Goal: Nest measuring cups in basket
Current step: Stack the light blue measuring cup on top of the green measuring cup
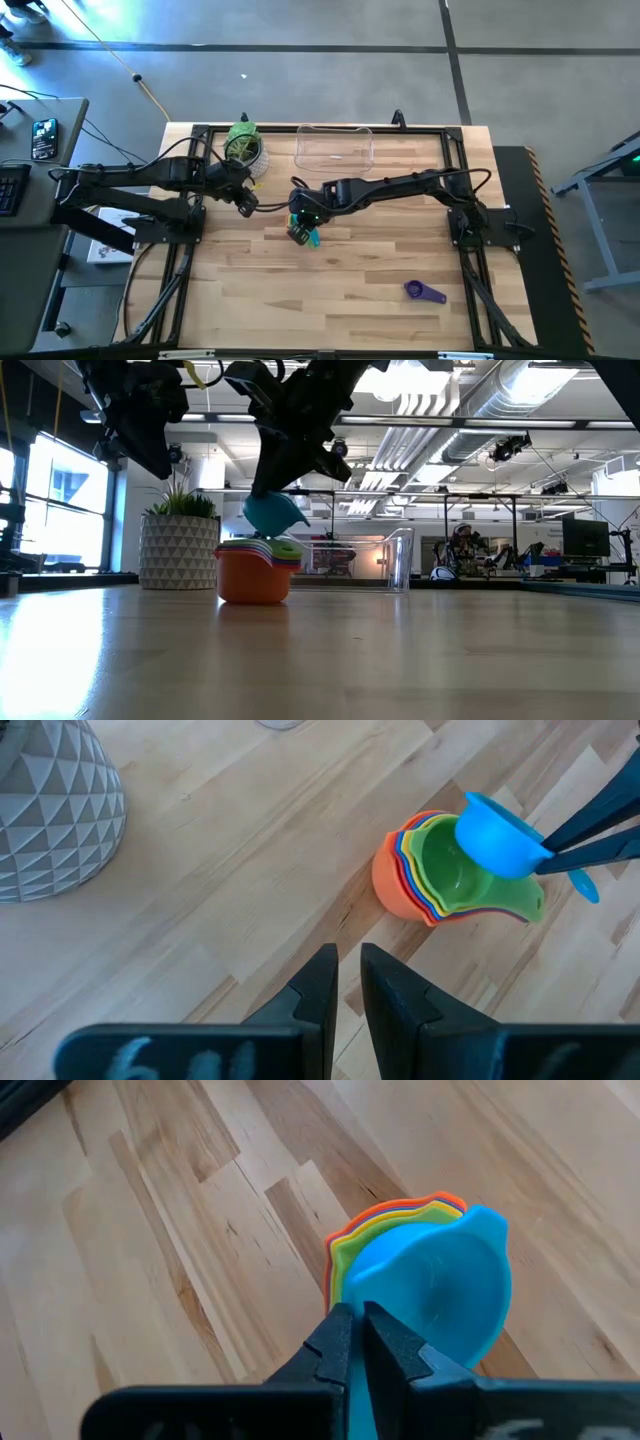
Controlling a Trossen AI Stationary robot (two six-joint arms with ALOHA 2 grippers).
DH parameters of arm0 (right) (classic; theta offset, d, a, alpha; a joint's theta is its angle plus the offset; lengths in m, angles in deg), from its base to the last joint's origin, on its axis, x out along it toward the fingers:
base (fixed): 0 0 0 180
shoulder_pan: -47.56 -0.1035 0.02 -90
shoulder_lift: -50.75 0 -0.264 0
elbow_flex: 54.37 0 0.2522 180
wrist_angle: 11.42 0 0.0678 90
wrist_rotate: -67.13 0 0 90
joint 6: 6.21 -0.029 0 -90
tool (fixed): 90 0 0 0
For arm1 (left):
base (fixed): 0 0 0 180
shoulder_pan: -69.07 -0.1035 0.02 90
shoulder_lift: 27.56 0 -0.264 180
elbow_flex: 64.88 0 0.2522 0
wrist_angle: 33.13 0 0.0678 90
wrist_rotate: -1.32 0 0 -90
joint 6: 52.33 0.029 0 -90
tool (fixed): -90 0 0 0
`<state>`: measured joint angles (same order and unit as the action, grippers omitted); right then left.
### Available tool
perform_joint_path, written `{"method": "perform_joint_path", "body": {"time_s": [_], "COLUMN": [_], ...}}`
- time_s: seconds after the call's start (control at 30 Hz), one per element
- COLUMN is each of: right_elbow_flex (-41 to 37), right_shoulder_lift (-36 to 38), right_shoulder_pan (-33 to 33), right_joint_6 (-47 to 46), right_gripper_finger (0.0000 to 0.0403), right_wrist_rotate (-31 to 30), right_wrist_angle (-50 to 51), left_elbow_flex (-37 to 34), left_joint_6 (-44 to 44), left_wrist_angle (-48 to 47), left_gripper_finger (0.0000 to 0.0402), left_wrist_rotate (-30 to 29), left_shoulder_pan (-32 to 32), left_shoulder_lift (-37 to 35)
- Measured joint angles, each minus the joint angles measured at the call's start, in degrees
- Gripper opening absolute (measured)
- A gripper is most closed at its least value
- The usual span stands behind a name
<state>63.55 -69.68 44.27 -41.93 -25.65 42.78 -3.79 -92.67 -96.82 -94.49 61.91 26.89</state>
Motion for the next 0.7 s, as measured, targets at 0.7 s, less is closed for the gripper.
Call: {"method": "perform_joint_path", "body": {"time_s": [0.7], "right_elbow_flex": [-0.1], "right_shoulder_lift": [-1.6], "right_shoulder_pan": [-0.1], "right_joint_6": [-1.4], "right_gripper_finger": [0.0011], "right_wrist_rotate": [1.6], "right_wrist_angle": [-0.8], "left_elbow_flex": [0.0], "left_joint_6": [0.0], "left_wrist_angle": [0.0], "left_gripper_finger": [0.0037], "left_wrist_rotate": [0.0], "left_shoulder_pan": [0.0], "left_shoulder_lift": [0.0]}}
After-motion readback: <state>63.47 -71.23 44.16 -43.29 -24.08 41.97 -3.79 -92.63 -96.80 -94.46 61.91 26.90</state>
